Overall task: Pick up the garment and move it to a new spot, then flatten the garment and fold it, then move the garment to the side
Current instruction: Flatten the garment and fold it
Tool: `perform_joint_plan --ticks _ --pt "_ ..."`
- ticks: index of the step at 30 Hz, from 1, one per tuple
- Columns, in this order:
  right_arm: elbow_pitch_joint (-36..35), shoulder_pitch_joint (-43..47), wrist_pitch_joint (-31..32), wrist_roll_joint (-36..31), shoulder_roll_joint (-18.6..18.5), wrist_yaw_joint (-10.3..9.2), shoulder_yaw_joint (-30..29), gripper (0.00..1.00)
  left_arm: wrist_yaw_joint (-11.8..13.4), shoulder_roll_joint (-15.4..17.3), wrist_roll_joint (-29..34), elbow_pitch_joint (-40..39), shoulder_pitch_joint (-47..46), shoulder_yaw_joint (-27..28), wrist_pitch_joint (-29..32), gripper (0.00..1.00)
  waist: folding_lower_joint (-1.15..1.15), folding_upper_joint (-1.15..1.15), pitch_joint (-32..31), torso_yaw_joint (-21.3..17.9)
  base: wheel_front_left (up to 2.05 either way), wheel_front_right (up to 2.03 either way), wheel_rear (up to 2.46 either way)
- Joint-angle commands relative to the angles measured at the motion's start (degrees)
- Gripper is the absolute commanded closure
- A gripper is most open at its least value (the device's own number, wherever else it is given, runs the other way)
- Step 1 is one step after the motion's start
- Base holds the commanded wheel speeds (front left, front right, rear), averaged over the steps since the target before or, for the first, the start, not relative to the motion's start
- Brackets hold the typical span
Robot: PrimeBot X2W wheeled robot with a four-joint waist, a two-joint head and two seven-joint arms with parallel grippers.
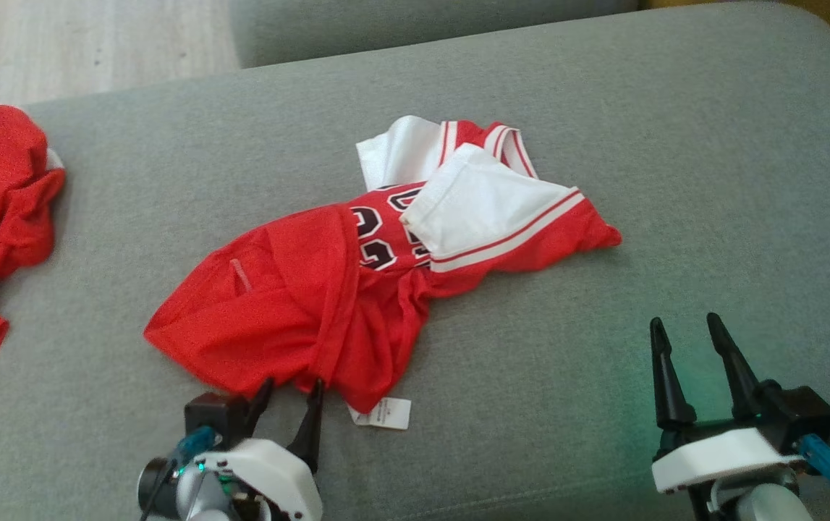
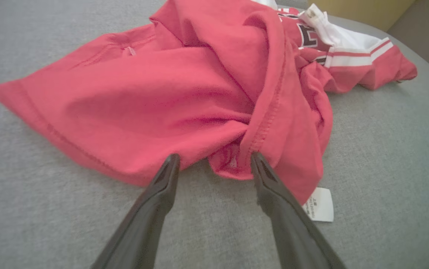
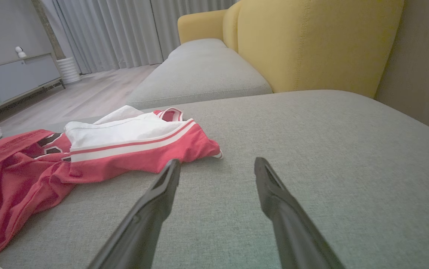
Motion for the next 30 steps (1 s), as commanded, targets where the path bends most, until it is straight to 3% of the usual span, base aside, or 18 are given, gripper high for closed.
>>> perform_joint_plan --ticks 1,6,16,17,19,25,30 --pt "-1.42 -1.91 -0.63 -0.53 -0.33 -0.04 1.26 0.0 -0.52 0.48 0.6 -0.51 -2.22 1.39 0.25 0.0 0.0 0.0 0.13 -0.64 0.0 0.0 0.0" --pt "-1.19 -1.85 -0.63 -0.3 -0.33 -0.04 0.89 0.0 -1.46 1.07 1.15 4.14 -3.58 -0.26 2.79 0.0 0.0 0.0 0.43 -2.29 0.0 0.0 0.0" --pt "-1.16 -1.88 -0.63 0.31 -0.33 -0.04 0.86 0.0 -1.75 1.1 2.25 7.44 -6.4 -0.9 0.44 0.0 0.0 0.0 1.05 -3.38 0.0 0.0 0.0" --pt "-1.17 -1.92 -0.63 0.33 -0.33 -0.04 0.84 0.0 -1.93 1.02 2.24 7.83 -6.68 -1.02 0.36 0.21 0.0 0.0 1.08 -3.36 0.0 0.0 0.0" --pt "-1.17 -1.93 -0.63 0.38 -0.33 -0.04 0.68 0.0 -2.43 0.8 1.92 8.68 -7.12 -1.27 0.69 1.0 0.0 0.0 1.08 -3.22 0.0 0.0 0.0" --pt "-0.96 -0.38 -0.63 0.29 -0.33 -0.04 -0.62 0.0 -3.92 0.52 -0.17 5.98 -6.14 -2.09 4.01 1.0 0.0 0.0 -0.05 -0.33 0.0 0.0 0.0" --pt "-1.04 0.67 -0.63 0.19 -0.33 -0.04 -1.0 0.0 -5.01 3.41 -5.31 -6.51 -0.68 -1.26 11.69 1.0 0.0 0.0 -1.34 3.23 0.0 0.0 0.0"
